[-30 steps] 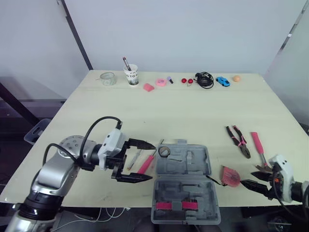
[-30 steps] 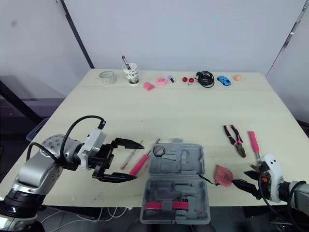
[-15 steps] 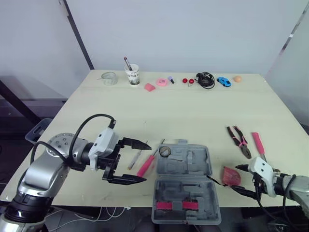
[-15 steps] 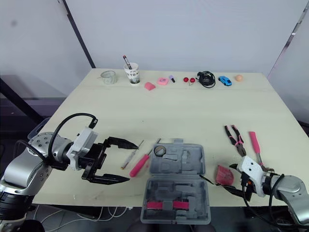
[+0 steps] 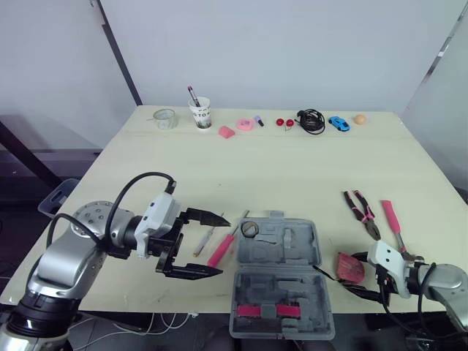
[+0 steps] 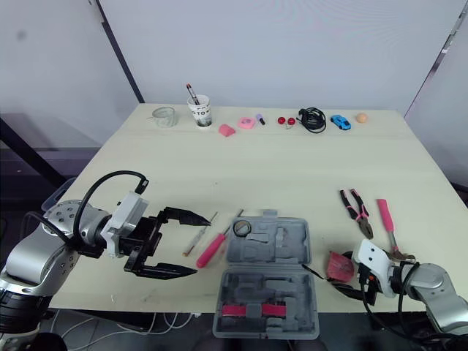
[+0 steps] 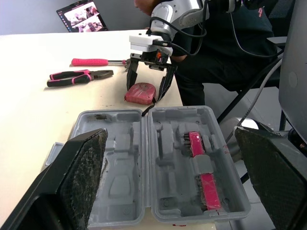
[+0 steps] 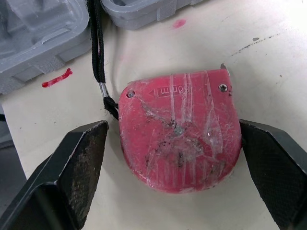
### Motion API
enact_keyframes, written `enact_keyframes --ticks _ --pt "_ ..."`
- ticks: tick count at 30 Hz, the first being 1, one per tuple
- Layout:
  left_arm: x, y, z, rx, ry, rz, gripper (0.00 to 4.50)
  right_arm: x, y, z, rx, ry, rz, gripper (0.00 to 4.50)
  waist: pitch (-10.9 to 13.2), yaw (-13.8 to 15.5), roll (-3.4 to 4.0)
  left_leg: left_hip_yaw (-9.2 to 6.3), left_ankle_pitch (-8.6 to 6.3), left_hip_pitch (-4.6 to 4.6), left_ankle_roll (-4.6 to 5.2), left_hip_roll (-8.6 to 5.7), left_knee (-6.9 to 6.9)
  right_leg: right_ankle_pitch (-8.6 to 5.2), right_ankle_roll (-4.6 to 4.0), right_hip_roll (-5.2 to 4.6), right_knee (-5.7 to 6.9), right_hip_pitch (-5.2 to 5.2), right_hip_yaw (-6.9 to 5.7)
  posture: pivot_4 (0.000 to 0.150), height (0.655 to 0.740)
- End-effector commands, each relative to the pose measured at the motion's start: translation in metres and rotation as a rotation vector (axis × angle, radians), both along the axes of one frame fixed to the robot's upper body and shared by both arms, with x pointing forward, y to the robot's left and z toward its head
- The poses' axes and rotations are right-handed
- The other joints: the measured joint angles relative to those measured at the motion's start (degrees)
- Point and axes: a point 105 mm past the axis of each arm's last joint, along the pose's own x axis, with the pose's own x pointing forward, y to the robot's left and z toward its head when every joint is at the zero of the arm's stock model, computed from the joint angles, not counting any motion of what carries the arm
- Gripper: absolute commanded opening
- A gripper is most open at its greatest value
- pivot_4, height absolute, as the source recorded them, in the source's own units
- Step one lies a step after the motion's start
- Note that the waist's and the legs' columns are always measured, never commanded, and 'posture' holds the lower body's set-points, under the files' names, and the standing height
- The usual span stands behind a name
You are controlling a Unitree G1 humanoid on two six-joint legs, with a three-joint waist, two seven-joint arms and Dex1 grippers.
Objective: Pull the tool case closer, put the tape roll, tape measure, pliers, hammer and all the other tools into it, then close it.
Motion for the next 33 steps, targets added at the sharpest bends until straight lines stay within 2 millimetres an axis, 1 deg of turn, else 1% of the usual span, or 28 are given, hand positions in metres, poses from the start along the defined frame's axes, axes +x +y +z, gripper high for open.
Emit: enact_keyframes --ticks 1,4,6,9,15,17,19,24,27,29,31,33 --pt "-0.004 -0.005 0.009 -0.014 -0.039 -0.026 4.5 0.003 0.003 0.002 0.01 -0.02 0.002 4.44 0.0 0.0 0.0 0.0 0.0 0.0 0.0 0.0 0.0 0.0 0.0 0.0 0.0 0.0 0.0 0.15 0.74" --pt "-0.004 -0.005 0.007 -0.012 -0.04 -0.026 4.5 0.004 0.003 0.001 0.008 -0.024 0.001 4.44 0.0 0.0 0.0 0.0 0.0 0.0 0.0 0.0 0.0 0.0 0.0 0.0 0.0 0.0 0.0 0.15 0.74" --pt "-0.003 -0.005 0.007 -0.012 -0.039 -0.026 4.5 0.004 0.003 0.0 0.004 -0.022 0.003 3.95 0.0 0.0 0.0 0.0 0.0 0.0 0.0 0.0 0.0 0.0 0.0 0.0 0.01 0.0 0.0 0.15 0.74" --pt "-0.003 -0.004 0.007 -0.013 -0.04 -0.026 4.5 0.003 0.001 0.0 -0.005 -0.024 0.009 3.0 0.0 0.0 0.0 0.0 0.0 0.01 0.0 0.0 0.0 0.0 0.0 0.0 0.01 0.0 0.0 0.15 0.74" --pt "-0.003 -0.004 0.006 -0.014 -0.039 -0.027 4.5 0.003 -0.001 0.001 -0.01 -0.027 0.008 2.99 0.0 0.0 0.0 0.01 0.0 0.01 0.0 0.0 0.0 0.0 0.0 0.0 0.01 0.01 0.0 0.15 0.74" --pt "-0.004 -0.004 0.006 -0.017 -0.038 -0.026 4.5 0.004 -0.003 0.004 -0.015 -0.029 0.007 2.99 0.0 0.0 0.0 0.01 0.0 0.01 0.0 0.0 0.0 0.0 0.0 0.0 0.01 0.01 0.0 0.15 0.74" --pt "-0.004 -0.004 0.006 -0.02 -0.038 -0.026 4.5 0.005 -0.004 0.01 -0.023 -0.033 0.013 2.99 0.0 0.0 0.0 0.01 0.0 0.01 0.0 0.0 0.0 0.0 0.0 0.0 0.01 0.01 0.0 0.15 0.74" --pt "-0.003 -0.004 0.005 -0.026 -0.037 -0.018 4.5 0.012 -0.004 0.033 -0.056 -0.055 0.04 2.99 0.0 0.0 0.01 0.0 0.0 0.01 0.0 0.0 0.0 0.0 0.0 -0.01 0.01 0.0 0.01 0.15 0.74" --pt "-0.002 -0.004 0.004 -0.033 -0.037 -0.008 4.5 0.016 0.0 0.051 -0.094 -0.059 0.075 2.99 0.0 -0.1 0.05 0.0 0.0 0.02 0.0 0.0 0.01 0.0 0.0 0.0 0.03 0.0 0.02 0.15 0.74" --pt "-0.002 -0.003 0.003 -0.042 -0.034 0.005 4.5 0.022 0.008 0.067 -0.093 -0.05 0.086 2.99 0.0 -0.2 0.08 -0.02 0.0 0.02 0.0 0.0 0.01 0.0 0.0 0.0 0.03 0.0 0.02 0.15 0.74" --pt "0.0 -0.002 0.002 -0.05 -0.031 0.027 4.5 0.026 0.022 0.085 -0.125 -0.056 0.146 2.99 0.0 -0.3 0.09 -0.05 0.0 0.03 0.0 0.01 0.01 0.0 -0.01 0.01 0.04 -0.01 0.02 0.15 0.74" --pt "0.001 0.0 0.001 -0.055 -0.032 0.049 4.5 0.029 0.033 0.096 -0.151 -0.061 0.187 2.99 0.1 -0.2 0.12 -0.06 0.0 0.03 0.0 0.02 0.01 0.0 -0.01 0.01 0.05 -0.02 0.03 0.15 0.74"
